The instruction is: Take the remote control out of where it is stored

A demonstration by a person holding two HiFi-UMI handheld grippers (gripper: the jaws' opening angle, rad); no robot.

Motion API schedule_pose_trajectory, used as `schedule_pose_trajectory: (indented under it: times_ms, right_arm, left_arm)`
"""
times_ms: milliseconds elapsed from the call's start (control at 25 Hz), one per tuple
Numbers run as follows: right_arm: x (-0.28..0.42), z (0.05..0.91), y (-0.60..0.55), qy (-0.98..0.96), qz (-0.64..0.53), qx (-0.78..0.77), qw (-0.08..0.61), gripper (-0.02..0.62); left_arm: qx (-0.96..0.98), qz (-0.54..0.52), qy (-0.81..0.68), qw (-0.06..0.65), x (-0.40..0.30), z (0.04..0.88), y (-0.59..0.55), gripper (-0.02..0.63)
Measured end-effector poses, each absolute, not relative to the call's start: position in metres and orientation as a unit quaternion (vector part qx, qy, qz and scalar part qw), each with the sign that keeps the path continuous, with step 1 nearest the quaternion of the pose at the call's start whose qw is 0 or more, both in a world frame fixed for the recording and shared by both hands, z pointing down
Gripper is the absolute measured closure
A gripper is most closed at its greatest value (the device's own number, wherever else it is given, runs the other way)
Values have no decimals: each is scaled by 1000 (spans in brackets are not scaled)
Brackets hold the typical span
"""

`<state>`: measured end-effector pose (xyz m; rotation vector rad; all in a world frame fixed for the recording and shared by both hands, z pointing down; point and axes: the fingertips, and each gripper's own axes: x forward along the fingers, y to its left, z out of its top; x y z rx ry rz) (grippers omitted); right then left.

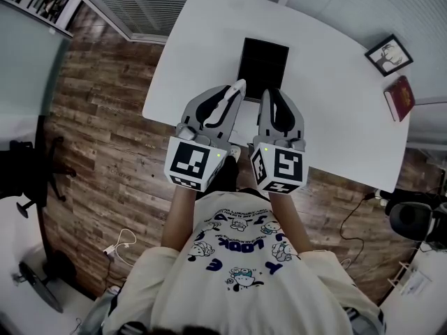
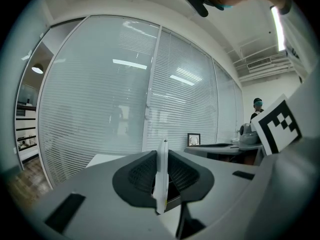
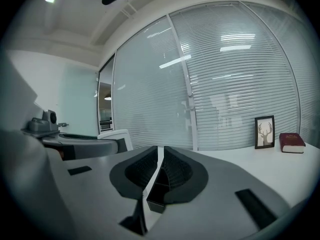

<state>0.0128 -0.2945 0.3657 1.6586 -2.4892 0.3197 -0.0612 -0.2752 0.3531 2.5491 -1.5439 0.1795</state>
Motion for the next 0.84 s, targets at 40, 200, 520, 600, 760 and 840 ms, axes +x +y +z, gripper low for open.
schedule_pose_trajectory:
  times_ms: [40, 200, 520, 600, 760, 840]
  right_arm:
    - [12, 365, -293, -826, 106, 550, 66, 538]
    - [11, 365, -291, -826, 106, 549, 67, 538]
    - [11, 363, -287, -827, 103, 549, 68, 538]
    - [11, 364, -288, -827, 103, 549, 68, 538]
    - [12, 364, -288, -826, 103, 549, 68, 538]
    - [12, 364, -289, -826, 103, 550, 68, 538]
  left_arm:
    - [851, 59, -516, 78, -62, 353, -274, 531]
    - [850, 59, -517, 81, -63, 354, -271, 532]
    - [850, 62, -517, 79, -62, 353, -268, 531]
    - [850, 62, -517, 78, -61, 354, -268, 531]
    - [851, 63, -516, 77, -61, 353, -268, 531]
    - [851, 64, -516, 76, -60, 353, -269, 531]
